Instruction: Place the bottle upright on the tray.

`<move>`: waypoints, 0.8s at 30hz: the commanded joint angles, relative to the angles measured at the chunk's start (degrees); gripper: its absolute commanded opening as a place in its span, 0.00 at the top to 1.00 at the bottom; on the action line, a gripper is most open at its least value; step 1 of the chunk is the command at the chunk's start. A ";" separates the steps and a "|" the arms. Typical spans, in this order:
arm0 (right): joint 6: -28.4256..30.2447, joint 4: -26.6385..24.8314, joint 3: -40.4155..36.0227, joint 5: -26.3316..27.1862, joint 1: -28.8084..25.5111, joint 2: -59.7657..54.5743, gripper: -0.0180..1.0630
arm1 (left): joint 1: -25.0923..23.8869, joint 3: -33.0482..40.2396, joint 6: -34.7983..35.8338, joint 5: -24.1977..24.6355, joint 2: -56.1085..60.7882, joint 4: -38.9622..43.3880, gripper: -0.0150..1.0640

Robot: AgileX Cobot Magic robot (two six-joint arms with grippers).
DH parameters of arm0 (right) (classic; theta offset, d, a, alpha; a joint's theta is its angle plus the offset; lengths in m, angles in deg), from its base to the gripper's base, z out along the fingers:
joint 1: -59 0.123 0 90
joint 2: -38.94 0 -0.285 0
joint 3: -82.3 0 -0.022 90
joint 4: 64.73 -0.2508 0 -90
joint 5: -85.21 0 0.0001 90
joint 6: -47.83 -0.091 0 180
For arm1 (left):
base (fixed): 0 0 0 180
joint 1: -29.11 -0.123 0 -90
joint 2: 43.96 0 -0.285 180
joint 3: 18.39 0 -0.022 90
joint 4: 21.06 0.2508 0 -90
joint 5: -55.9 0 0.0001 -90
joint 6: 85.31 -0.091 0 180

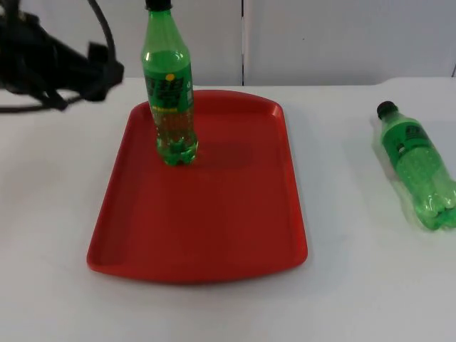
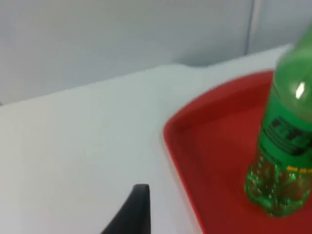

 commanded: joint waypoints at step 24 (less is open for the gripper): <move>0.09 0.11 0.08 0.43 -0.26 0.00 0.01 | -0.12 0.38 -3.60 34.52 39.62 -6.30 0.06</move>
